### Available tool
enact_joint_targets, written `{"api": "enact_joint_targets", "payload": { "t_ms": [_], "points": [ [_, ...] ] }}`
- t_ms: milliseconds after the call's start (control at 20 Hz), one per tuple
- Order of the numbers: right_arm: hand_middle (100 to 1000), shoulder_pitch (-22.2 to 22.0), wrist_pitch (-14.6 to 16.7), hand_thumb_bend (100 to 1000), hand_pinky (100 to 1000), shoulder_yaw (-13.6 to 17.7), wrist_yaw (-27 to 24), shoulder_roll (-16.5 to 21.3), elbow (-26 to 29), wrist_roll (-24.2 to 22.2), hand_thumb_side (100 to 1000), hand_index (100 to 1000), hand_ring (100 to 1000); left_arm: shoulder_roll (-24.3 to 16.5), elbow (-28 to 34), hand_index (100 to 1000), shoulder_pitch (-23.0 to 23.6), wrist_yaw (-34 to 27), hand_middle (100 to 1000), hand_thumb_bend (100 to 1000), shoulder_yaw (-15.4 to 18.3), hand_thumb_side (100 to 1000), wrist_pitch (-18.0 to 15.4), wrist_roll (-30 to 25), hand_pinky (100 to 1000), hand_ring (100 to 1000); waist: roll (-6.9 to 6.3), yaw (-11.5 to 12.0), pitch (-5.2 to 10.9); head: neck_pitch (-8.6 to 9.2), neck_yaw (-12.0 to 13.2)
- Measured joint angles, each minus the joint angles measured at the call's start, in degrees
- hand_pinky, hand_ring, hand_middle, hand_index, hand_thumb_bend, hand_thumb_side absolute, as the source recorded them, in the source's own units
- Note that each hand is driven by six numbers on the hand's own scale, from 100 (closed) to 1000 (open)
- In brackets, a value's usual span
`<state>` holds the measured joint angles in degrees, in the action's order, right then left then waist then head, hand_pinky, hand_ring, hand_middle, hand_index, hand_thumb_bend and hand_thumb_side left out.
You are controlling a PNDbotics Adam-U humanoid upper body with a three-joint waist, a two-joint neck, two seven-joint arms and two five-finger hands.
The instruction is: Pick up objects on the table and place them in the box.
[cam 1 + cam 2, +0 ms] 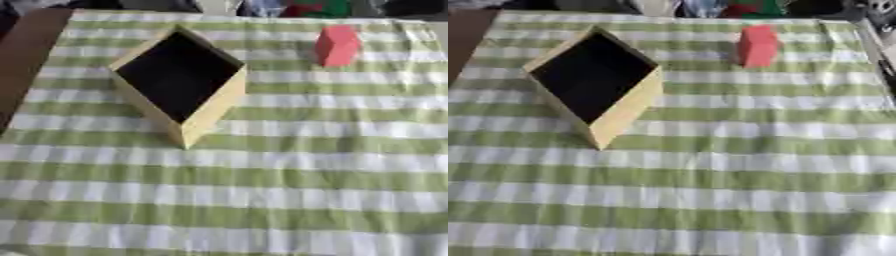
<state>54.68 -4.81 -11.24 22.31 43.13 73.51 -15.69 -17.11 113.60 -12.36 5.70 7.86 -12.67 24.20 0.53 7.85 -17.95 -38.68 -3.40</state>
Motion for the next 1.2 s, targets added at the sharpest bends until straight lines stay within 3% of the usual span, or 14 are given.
{"api": "enact_joint_targets", "payload": {
  "t_ms": [500, 800, 1200],
  "points": [
    [833, 2.5, 3.1, 100, 900, 0.9, 1.4, -0.6, -4.4, -1.5, 408, 955, 849, 0.0, 0.0, 801, 0.2, 0.2, 544, 154, 0.2, 203, 0.1, 0.1, 1000, 536, -0.09, 0.5, -0.06, 0.76, 0.0],
    [861, 4.8, 7.4, 100, 915, 1.7, 4.6, -1.6, -8.6, -4.4, 436, 973, 872, 0.0, 0.0, 800, 0.3, 0.2, 543, 149, 0.2, 204, 0.1, 0.1, 1000, 534, -0.09, 0.8, -0.46, 2.11, 0.0],
    [887, 8.4, 14.7, 100, 939, 2.5, 11.4, -2.6, -14.2, -8.8, 390, 984, 911, 0.0, 0.0, 799, 0.3, 0.2, 542, 142, 0.2, 206, 0.0, 0.0, 1000, 531, 0.07, 1.0, -1.52, 2.63, -0.2]
  ]
}}
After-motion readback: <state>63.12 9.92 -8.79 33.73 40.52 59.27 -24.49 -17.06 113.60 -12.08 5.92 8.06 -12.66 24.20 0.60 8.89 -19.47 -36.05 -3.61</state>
